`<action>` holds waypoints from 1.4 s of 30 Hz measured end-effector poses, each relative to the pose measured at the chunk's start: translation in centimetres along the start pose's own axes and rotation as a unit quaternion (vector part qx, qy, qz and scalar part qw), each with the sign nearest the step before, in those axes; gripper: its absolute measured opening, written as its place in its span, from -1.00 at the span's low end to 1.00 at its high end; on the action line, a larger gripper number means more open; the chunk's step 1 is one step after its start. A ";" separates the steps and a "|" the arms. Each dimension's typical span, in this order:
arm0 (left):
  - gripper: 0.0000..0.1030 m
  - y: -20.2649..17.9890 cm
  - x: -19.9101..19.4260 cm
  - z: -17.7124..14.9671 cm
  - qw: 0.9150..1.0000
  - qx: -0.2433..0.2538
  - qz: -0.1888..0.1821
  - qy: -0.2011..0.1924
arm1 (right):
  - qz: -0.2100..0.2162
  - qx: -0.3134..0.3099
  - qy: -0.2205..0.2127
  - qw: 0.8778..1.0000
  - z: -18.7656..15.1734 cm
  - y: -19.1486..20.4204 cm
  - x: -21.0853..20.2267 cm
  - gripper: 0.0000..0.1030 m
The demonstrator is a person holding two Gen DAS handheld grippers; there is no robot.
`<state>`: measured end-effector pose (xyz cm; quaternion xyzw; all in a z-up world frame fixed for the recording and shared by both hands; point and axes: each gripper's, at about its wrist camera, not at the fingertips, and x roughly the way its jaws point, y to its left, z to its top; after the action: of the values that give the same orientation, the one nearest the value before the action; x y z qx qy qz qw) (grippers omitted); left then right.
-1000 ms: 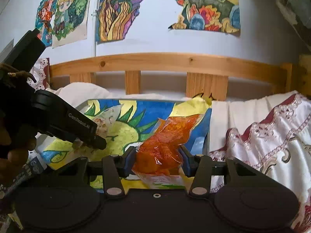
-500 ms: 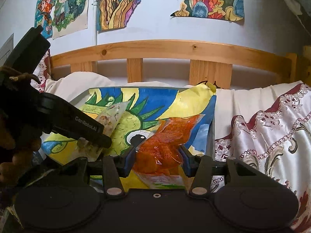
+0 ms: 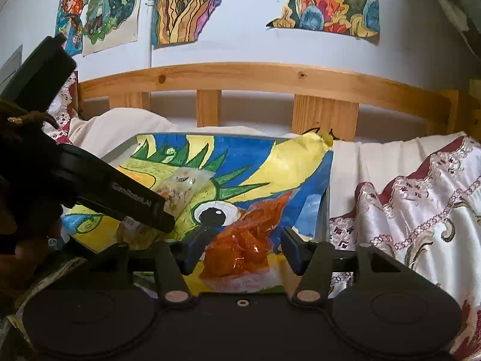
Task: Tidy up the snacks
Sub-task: 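Open the left tool over the tray while the right tool releases the orange pack there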
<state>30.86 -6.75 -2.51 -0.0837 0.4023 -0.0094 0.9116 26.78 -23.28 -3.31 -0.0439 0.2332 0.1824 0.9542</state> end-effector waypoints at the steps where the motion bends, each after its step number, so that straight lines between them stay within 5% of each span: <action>1: 0.47 0.2 -0.4 -0.1 1.000 -0.003 0.002 -0.009 | -0.001 -0.001 -0.003 1.000 0.1 0.0 -0.1 0.25; 7: 0.85 1.6 -3.9 -0.5 0.997 -0.018 0.015 -0.072 | -0.010 -0.006 -0.029 0.999 0.5 0.4 -1.4 0.53; 15: 0.99 3.3 -8.7 -2.0 0.992 -0.038 0.037 -0.116 | -0.013 -0.013 -0.075 0.997 1.5 1.8 -4.6 0.87; 30: 0.99 5.5 -18.3 -7.8 0.982 -0.008 0.063 -0.177 | -0.013 0.006 -0.121 0.993 1.8 4.8 -12.4 0.99; 42: 0.99 8.6 -22.0 -13.1 0.985 -0.002 0.072 -0.155 | 0.009 0.011 -0.108 0.994 0.1 8.5 -18.3 0.99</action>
<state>5.95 1.67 3.55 -0.0574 0.2613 0.0700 0.9610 8.62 -21.32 5.20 -0.0110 0.1309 0.1921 0.9725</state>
